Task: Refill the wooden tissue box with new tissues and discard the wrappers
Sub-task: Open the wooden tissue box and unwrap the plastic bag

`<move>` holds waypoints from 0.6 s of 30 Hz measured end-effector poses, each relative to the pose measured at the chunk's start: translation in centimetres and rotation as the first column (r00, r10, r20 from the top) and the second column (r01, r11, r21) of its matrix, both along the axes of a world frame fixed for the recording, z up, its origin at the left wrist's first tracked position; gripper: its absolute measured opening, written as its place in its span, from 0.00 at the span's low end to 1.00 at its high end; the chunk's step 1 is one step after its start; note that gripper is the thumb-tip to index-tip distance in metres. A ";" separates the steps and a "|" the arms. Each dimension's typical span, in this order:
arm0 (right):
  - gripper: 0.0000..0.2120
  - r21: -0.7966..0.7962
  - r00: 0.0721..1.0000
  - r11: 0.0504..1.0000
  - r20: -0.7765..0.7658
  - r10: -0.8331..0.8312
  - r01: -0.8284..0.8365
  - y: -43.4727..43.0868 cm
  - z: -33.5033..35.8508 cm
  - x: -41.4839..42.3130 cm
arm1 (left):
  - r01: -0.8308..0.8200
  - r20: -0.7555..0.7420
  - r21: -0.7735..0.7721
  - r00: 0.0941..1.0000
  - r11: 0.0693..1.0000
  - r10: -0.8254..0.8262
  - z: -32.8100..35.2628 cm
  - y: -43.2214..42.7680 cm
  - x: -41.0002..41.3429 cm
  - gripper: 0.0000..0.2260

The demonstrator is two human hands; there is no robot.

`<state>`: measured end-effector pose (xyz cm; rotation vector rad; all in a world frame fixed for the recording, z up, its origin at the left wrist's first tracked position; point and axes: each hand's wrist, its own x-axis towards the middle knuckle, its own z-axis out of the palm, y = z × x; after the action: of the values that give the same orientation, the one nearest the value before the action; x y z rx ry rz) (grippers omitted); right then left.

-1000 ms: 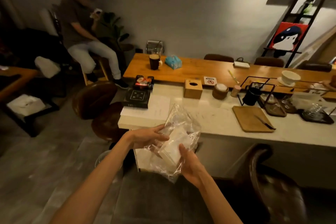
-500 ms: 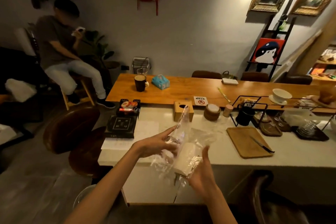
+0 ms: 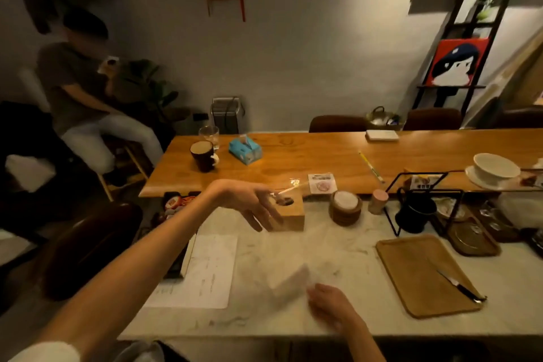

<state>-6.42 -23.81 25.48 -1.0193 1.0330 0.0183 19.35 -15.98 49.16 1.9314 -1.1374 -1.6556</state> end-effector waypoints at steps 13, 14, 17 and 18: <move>0.32 -0.727 0.658 -0.416 -0.680 0.323 -0.547 -8.7 22.3 11.1 | 0.120 0.320 0.061 0.938 0.991 -0.134 -1.4 -6.4 2.1 0.18; 0.28 -0.679 0.598 -0.412 -0.732 0.327 -0.607 -8.8 22.8 12.0 | 0.140 0.347 0.044 0.926 0.989 -0.146 -1.2 -6.4 2.3 0.16; 0.16 -0.634 0.539 -0.437 -0.773 0.333 -0.638 -10.0 22.8 13.1 | 0.169 0.438 -0.022 0.888 0.985 -0.142 -1.2 -5.4 3.2 0.13; 0.14 -0.639 0.544 -0.449 -0.768 0.338 -0.624 -10.6 22.7 13.0 | 0.163 0.445 -0.050 0.887 0.985 -0.124 -1.3 -4.9 3.6 0.13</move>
<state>6.62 -34.45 48.19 -3.1124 0.3352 0.2021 22.97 -20.85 47.90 2.2821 -1.5239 -1.2331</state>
